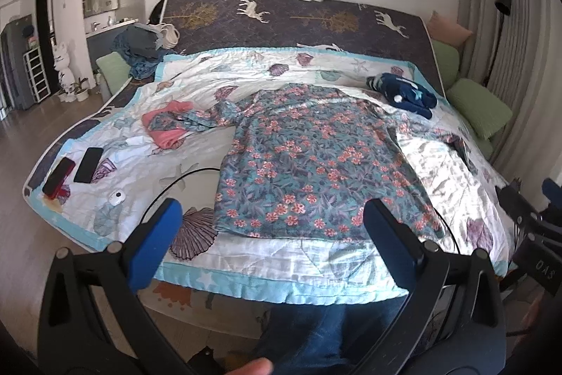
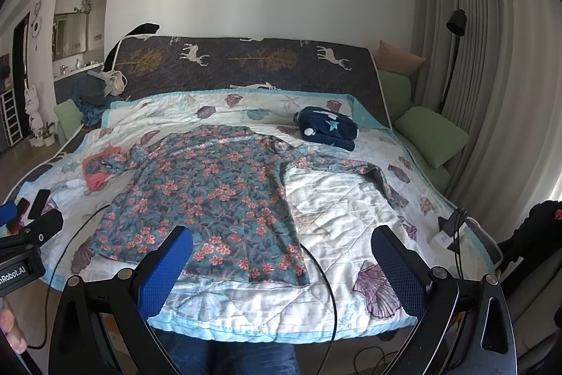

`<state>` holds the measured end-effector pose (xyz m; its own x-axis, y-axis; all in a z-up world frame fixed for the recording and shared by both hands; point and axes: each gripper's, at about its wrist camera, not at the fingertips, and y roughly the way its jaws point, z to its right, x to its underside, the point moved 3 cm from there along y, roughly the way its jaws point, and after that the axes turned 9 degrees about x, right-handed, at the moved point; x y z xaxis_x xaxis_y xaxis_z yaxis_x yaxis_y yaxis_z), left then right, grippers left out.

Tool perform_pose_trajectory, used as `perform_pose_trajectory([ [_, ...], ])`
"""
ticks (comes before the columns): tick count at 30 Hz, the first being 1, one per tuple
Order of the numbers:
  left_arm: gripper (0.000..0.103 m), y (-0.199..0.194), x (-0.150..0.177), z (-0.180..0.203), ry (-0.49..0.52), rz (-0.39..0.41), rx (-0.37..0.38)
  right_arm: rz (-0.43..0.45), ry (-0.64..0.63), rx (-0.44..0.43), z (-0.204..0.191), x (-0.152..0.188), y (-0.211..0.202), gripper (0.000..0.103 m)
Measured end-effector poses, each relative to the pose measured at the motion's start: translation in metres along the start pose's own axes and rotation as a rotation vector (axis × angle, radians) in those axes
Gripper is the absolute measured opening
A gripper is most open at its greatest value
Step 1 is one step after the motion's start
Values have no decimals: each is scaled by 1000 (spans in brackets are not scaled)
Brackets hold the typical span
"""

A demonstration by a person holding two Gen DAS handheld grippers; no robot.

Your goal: Fold small clothes

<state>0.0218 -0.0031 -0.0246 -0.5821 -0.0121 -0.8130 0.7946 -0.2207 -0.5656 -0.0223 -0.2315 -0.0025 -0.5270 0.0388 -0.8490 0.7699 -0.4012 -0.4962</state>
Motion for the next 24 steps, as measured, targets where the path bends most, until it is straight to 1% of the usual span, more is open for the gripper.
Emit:
perform_pose_trajectory([
  [2,102,1,0,0,0,-1,-3,1,2,2,0,0,0,103],
  [7,102,3,3,5,13,-26,33,3,-1,4,-1,0,0,103],
  [10,102,4,4,7,27,-25,19,1,-1,0,-1,-1,-1,103],
  [17,102,2,6,7,24,-33,8,3,3,-9,-2,-2,-2,103],
  [24,102,0,7,5,19,-24,-3,9,14,-19,3,-3,-2,103],
])
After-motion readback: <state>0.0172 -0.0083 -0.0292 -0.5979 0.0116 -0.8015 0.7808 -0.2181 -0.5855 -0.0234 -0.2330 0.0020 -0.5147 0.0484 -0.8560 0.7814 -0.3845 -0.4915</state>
